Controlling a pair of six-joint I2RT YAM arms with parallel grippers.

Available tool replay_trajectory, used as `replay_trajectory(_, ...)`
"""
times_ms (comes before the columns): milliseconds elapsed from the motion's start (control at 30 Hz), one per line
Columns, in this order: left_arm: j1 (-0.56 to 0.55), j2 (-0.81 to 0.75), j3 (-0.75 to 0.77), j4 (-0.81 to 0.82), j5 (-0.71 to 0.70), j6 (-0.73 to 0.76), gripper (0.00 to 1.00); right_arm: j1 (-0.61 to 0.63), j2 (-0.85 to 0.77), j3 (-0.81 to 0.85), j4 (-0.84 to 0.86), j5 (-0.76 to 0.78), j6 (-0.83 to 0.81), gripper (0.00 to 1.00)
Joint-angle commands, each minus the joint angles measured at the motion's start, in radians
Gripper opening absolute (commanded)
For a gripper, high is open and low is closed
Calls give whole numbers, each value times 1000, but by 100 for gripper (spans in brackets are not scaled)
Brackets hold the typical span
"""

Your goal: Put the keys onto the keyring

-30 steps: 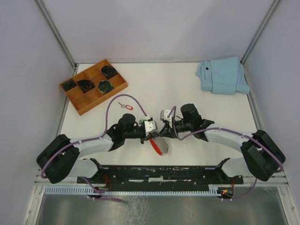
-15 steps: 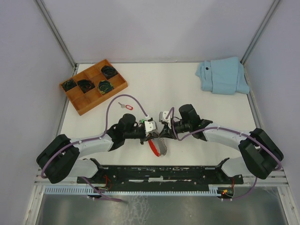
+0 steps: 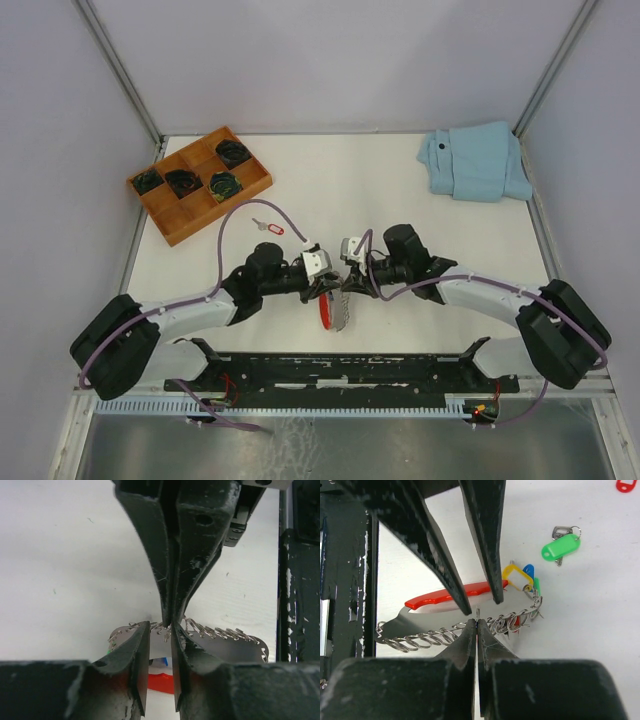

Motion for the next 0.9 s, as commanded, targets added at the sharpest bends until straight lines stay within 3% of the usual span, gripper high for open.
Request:
replay_trajectory(0, -2, -82, -36, 149, -104, -92, 32, -8, -98, -33, 60, 39, 40, 1)
replay_trajectory(233, 15, -126, -143, 311, -197, -252, 43, -11, -144, -124, 203, 86, 104, 1)
replay_trajectory(467, 44, -1, -148, 394, -192, -390, 44, -10, -154, -144, 223, 82, 84, 1)
replay_trajectory(667, 46, 77, -125, 425, -144, -402, 47, -10, -176, -149, 204, 78, 35, 1)
replay_trajectory(867, 46, 54, -140, 428, -32, -294, 50, -10, -162, -142, 212, 51, -30, 1)
